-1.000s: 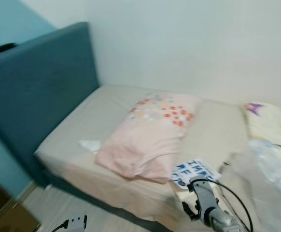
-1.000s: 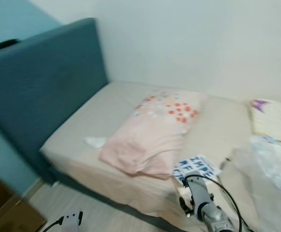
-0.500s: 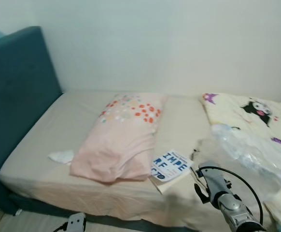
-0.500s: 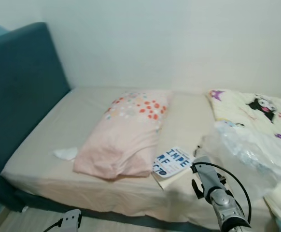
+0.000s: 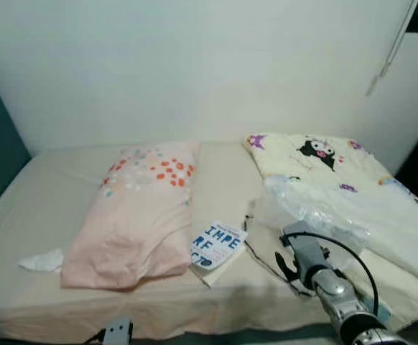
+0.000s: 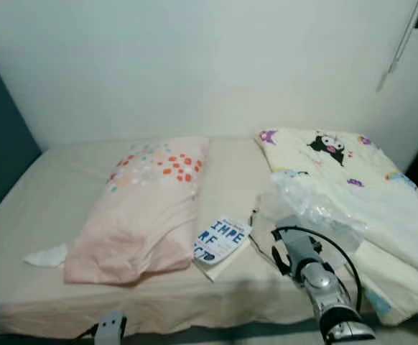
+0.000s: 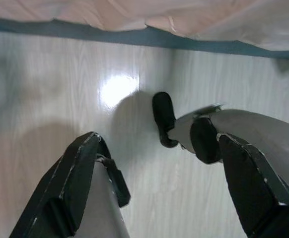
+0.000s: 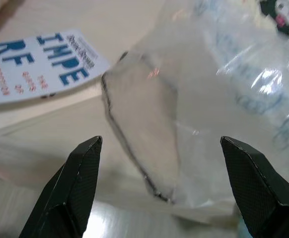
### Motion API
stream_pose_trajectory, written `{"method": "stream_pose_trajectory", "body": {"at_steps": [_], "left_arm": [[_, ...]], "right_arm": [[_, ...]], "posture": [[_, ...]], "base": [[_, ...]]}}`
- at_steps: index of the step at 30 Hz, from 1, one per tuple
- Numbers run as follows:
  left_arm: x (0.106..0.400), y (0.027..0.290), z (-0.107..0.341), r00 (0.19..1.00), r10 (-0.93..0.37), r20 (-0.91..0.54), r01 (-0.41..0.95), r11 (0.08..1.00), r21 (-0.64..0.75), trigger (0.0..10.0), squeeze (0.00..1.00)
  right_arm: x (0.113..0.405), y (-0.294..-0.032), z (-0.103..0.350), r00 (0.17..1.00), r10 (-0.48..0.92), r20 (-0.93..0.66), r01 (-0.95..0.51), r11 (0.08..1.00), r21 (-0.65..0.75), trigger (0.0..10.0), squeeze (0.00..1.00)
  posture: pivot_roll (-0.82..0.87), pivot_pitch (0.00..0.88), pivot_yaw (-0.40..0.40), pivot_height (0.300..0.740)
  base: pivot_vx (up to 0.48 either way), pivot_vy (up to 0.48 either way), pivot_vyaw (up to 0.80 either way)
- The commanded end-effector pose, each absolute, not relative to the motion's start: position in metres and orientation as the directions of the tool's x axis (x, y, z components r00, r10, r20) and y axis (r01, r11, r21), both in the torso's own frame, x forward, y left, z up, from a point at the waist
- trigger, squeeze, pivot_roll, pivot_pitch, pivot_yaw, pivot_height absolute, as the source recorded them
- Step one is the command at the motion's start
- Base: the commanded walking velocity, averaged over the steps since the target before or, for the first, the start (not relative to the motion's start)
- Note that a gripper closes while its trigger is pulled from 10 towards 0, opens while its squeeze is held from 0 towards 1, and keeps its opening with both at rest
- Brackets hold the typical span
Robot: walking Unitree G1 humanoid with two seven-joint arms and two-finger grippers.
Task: Clean up the room
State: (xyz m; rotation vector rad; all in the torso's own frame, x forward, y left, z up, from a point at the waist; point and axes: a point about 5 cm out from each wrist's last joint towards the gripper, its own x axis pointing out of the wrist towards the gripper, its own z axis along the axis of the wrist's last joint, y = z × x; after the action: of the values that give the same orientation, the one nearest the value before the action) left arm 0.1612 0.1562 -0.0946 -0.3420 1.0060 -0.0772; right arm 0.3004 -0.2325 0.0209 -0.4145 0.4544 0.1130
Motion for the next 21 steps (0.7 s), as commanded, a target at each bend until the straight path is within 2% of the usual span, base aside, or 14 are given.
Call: {"method": "stream_pose_trajectory", "body": {"at_steps": [1,11,21], "left_arm": [[0.161,0.158,-0.095,0.542,-0.212,-0.813,-0.105,0.943,-0.315,10.0,0.0],[0.161,0.158,-0.095,0.54,-0.213,-0.814,-0.104,0.943,-0.315,10.0,0.0],[0.157,0.157,-0.096,0.535,-0.214,-0.818,-0.11,0.942,-0.318,10.0,0.0]], "right_arm": [[0.308,-0.228,0.029,0.91,0.029,-0.414,-0.209,0.894,-0.397,10.0,0.0],[0.314,-0.223,0.035,0.92,0.039,-0.39,-0.225,0.867,-0.444,10.0,0.0],[0.316,-0.23,0.039,0.929,-0.004,-0.37,-0.199,0.838,-0.508,10.0,0.0]], "posture": [[-0.17,0.0,0.022,0.736],[-0.17,0.0,0.014,0.736],[-0.16,0.0,0.004,0.736]], "base": [[0.0,-0.341,0.0],[0.0,-0.445,0.0],[0.0,-0.457,0.0]]}}
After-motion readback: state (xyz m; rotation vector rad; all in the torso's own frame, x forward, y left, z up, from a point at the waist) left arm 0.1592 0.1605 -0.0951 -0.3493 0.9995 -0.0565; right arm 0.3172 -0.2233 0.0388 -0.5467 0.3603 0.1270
